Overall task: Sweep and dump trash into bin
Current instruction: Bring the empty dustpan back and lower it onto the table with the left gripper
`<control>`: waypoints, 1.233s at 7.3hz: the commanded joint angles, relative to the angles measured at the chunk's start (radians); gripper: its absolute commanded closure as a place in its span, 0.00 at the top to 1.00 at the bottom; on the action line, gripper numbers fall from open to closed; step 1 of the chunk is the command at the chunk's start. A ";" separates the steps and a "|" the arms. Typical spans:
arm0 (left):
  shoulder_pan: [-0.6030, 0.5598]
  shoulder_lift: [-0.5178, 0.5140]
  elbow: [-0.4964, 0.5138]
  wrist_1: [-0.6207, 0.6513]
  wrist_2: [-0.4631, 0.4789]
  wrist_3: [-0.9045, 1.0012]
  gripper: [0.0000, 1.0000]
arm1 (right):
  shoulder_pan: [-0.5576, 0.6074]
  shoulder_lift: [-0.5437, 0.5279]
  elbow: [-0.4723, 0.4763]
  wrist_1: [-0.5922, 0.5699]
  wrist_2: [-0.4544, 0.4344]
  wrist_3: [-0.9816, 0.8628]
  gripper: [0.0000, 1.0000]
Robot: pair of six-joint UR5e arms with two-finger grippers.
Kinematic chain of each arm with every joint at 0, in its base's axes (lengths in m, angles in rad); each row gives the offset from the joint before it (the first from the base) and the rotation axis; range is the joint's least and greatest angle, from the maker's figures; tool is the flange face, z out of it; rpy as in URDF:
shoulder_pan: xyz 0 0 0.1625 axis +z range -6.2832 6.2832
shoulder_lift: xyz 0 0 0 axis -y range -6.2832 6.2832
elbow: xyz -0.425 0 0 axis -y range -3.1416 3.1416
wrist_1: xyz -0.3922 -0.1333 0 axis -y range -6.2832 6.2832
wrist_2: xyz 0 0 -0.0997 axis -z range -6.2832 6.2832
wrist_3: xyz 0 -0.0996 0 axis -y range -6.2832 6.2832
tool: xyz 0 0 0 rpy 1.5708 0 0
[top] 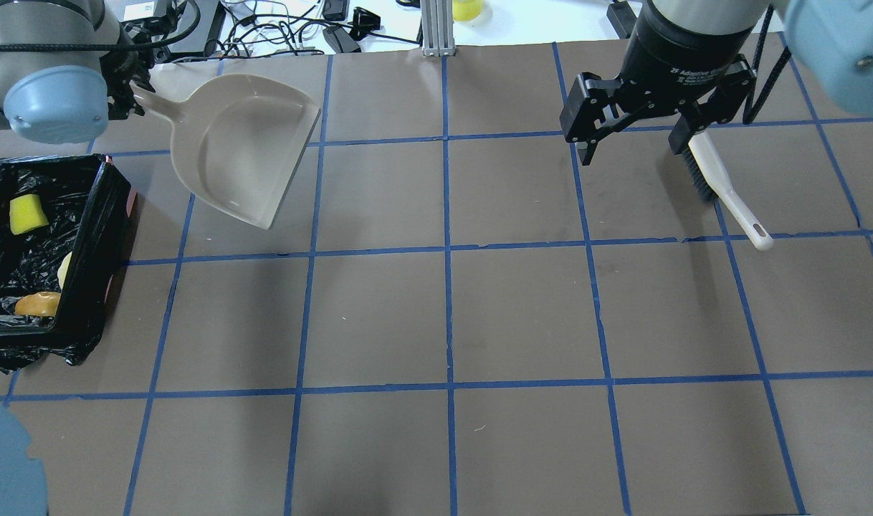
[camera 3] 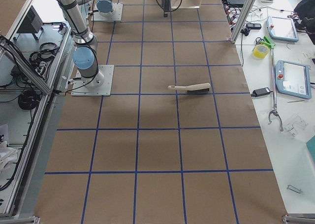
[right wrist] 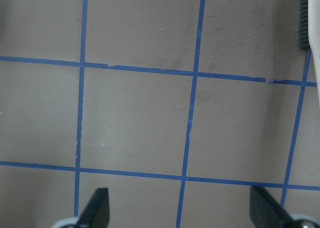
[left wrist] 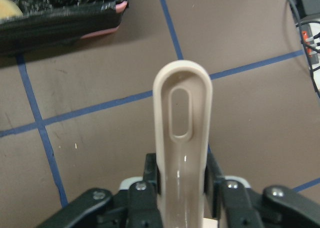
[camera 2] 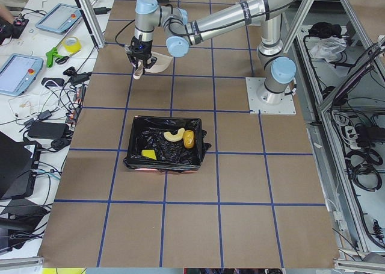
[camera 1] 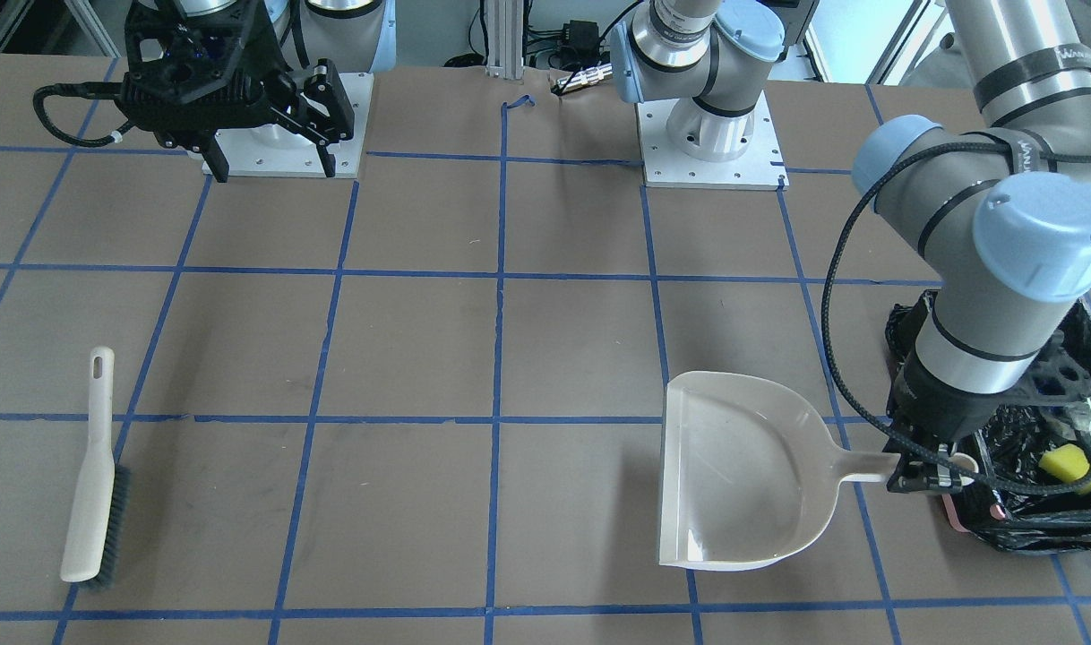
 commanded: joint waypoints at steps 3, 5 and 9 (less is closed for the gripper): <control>-0.001 -0.124 0.014 -0.006 -0.006 -0.051 0.00 | 0.000 0.000 0.000 0.000 0.000 -0.001 1.00; -0.001 -0.162 0.018 -0.003 -0.006 -0.090 0.00 | 0.000 0.000 0.000 0.000 0.000 -0.001 1.00; -0.001 -0.188 0.029 0.004 -0.009 -0.115 0.00 | 0.000 0.001 0.000 0.000 0.000 0.000 1.00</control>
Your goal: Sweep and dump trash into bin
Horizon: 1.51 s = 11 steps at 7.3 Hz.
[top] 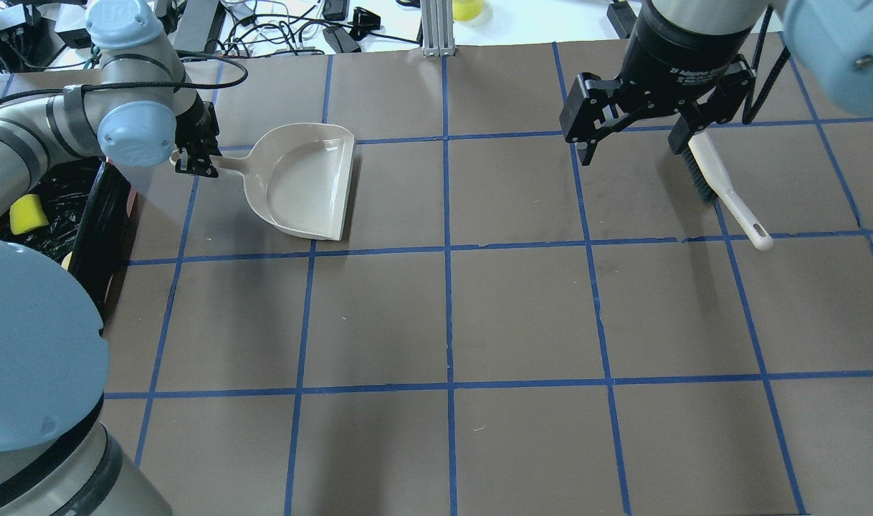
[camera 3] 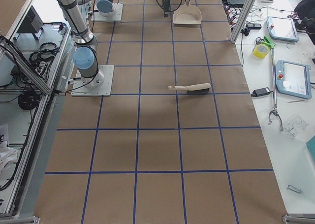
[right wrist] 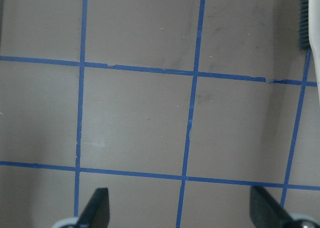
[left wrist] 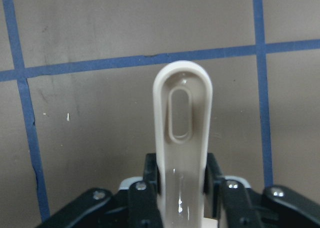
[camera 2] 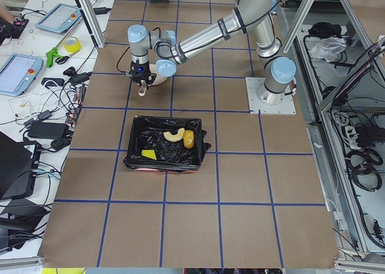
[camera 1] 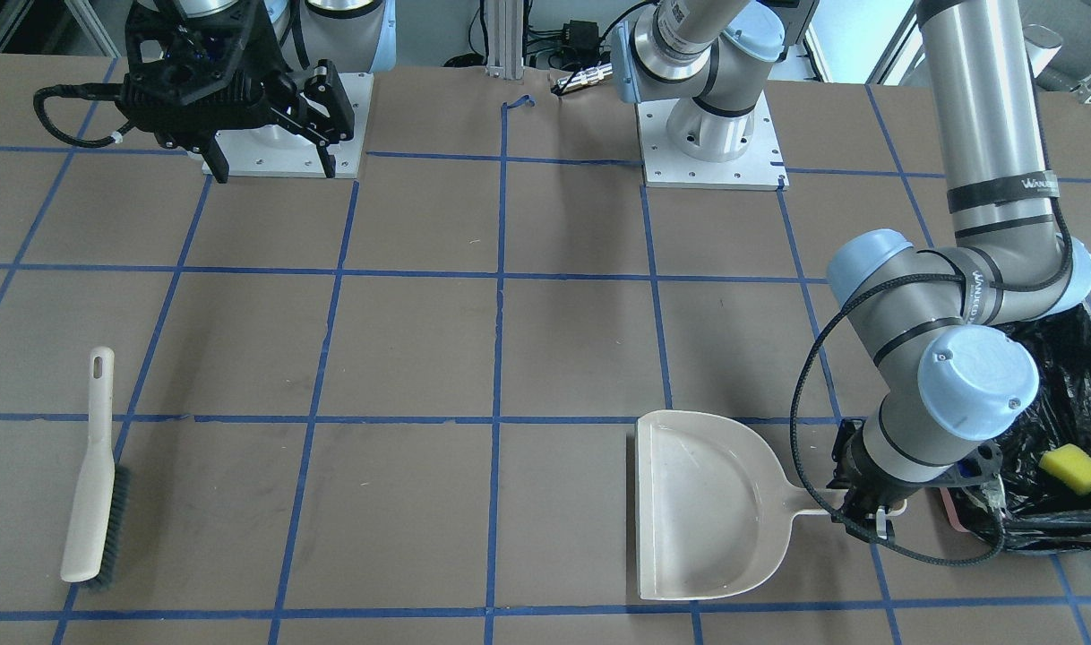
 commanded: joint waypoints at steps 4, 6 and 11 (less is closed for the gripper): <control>-0.002 -0.023 0.010 0.003 -0.005 -0.050 0.00 | 0.000 0.000 0.000 0.000 0.000 0.000 1.00; -0.003 -0.023 0.012 0.003 -0.005 -0.052 0.00 | 0.000 0.000 0.000 0.001 0.000 0.000 1.00; -0.003 -0.030 0.019 0.003 -0.006 -0.056 0.00 | 0.000 0.000 0.000 0.001 0.000 -0.001 1.00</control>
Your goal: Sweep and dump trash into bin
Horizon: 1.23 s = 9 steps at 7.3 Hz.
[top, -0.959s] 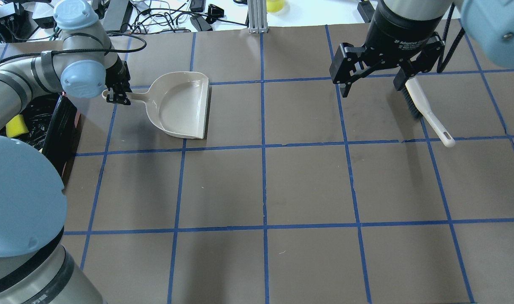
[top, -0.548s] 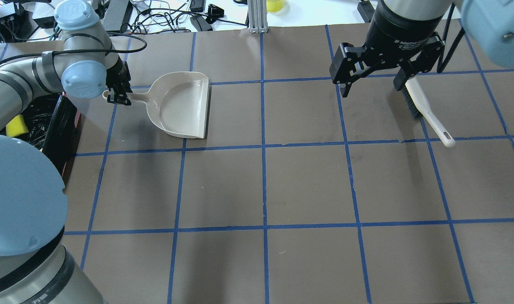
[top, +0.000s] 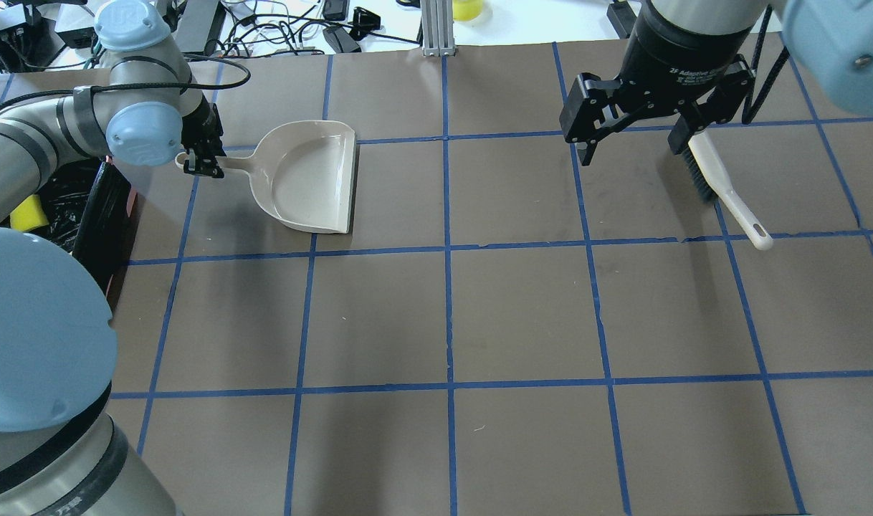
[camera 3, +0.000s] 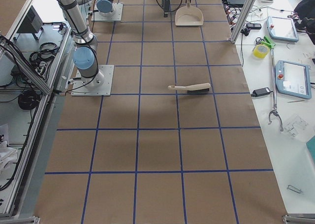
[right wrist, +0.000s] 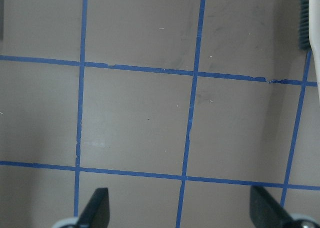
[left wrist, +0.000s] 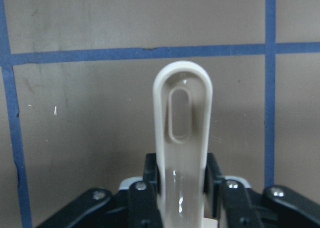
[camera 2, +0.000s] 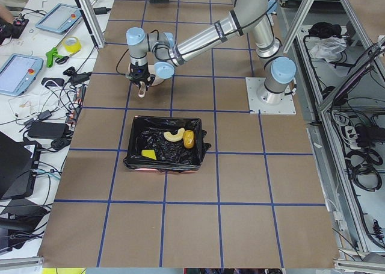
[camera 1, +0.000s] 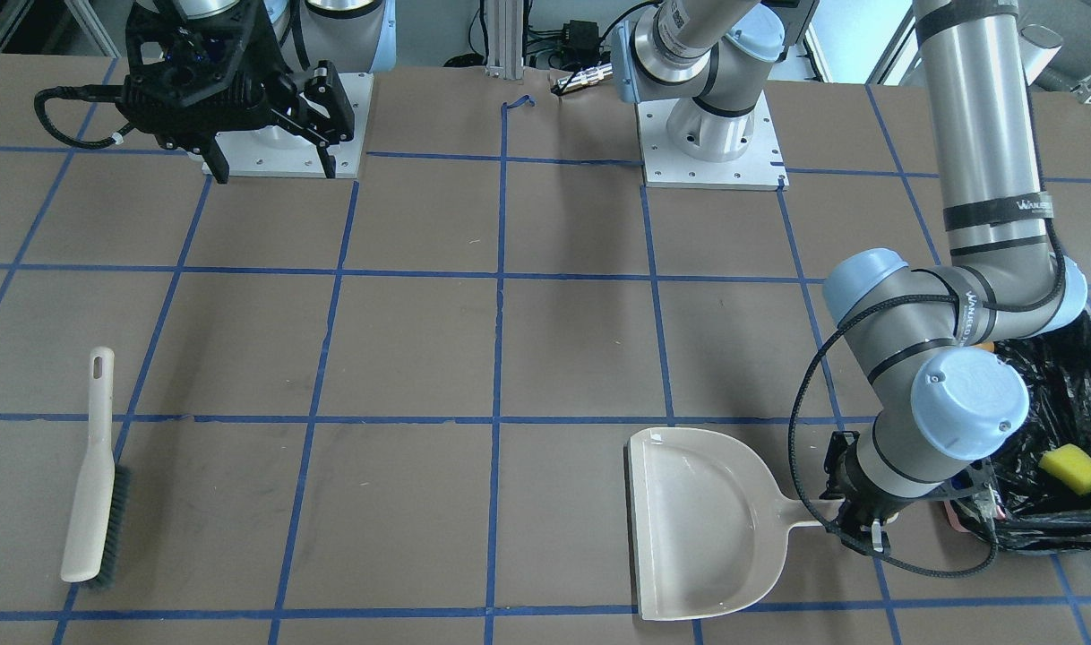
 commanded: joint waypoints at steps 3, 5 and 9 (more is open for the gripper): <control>-0.002 -0.008 -0.002 -0.002 -0.004 -0.024 0.00 | 0.000 0.000 0.000 0.000 0.000 0.000 1.00; -0.002 -0.008 -0.007 -0.002 -0.004 -0.021 0.00 | 0.000 0.000 0.000 -0.001 0.000 0.000 1.00; -0.002 -0.001 -0.013 0.000 -0.003 -0.004 0.24 | 0.000 0.000 0.000 0.000 0.000 0.000 1.00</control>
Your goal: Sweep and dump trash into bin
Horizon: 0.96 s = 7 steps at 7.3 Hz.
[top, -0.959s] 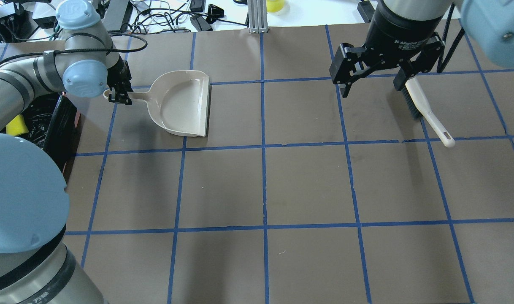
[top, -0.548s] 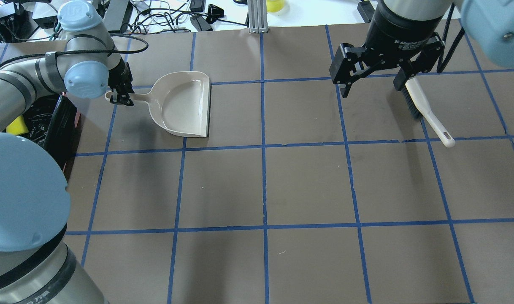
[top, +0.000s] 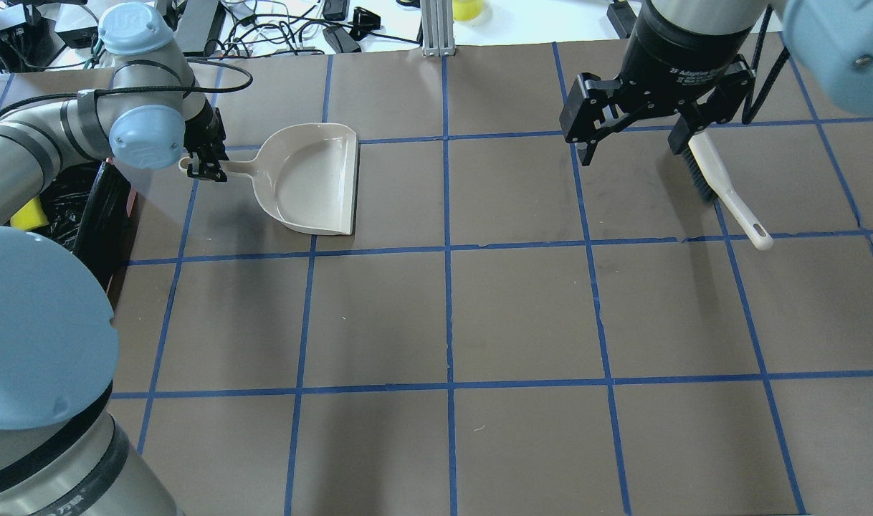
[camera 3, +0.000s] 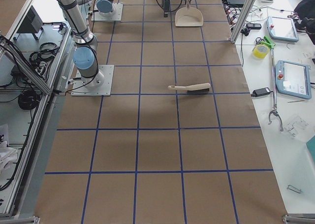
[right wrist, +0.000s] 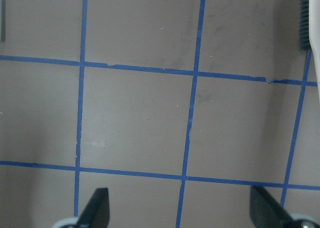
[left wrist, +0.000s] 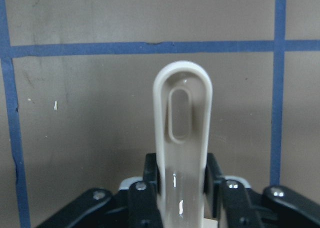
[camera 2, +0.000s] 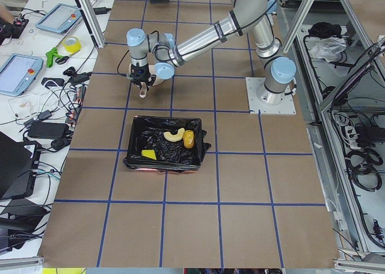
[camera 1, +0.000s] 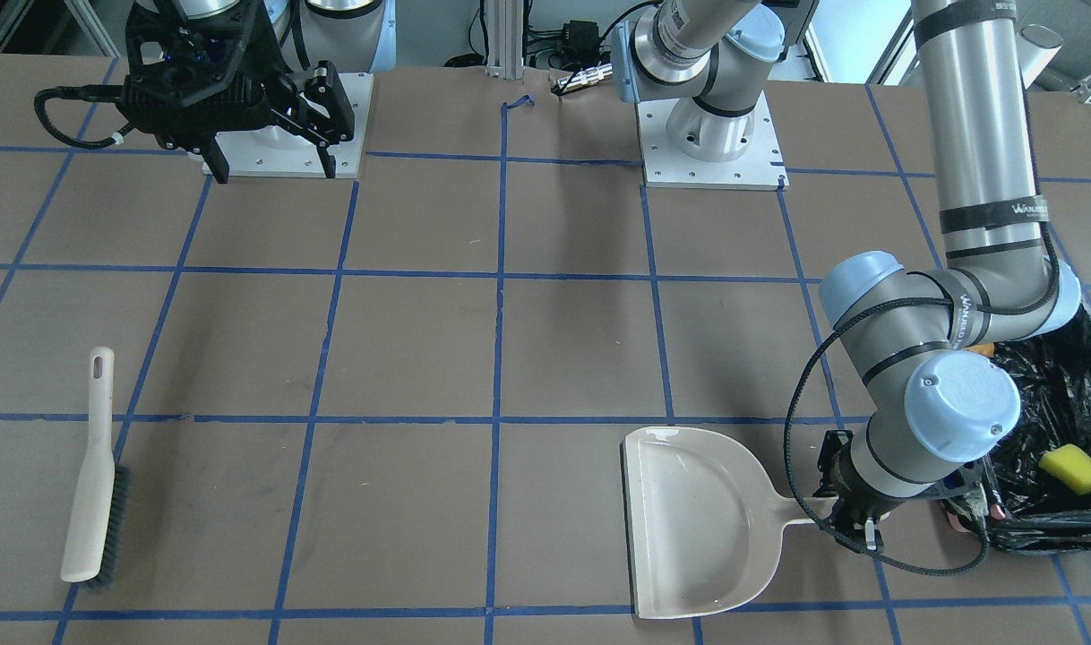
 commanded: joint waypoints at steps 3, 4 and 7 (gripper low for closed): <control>-0.002 0.012 -0.003 0.003 0.001 0.009 0.66 | 0.000 0.000 0.000 0.000 0.000 0.000 1.00; 0.000 0.012 -0.004 0.003 0.001 0.011 0.70 | 0.000 0.000 0.000 0.000 0.000 0.000 1.00; -0.002 0.044 -0.003 -0.002 0.001 0.021 0.76 | 0.000 0.000 0.000 0.000 0.002 0.001 1.00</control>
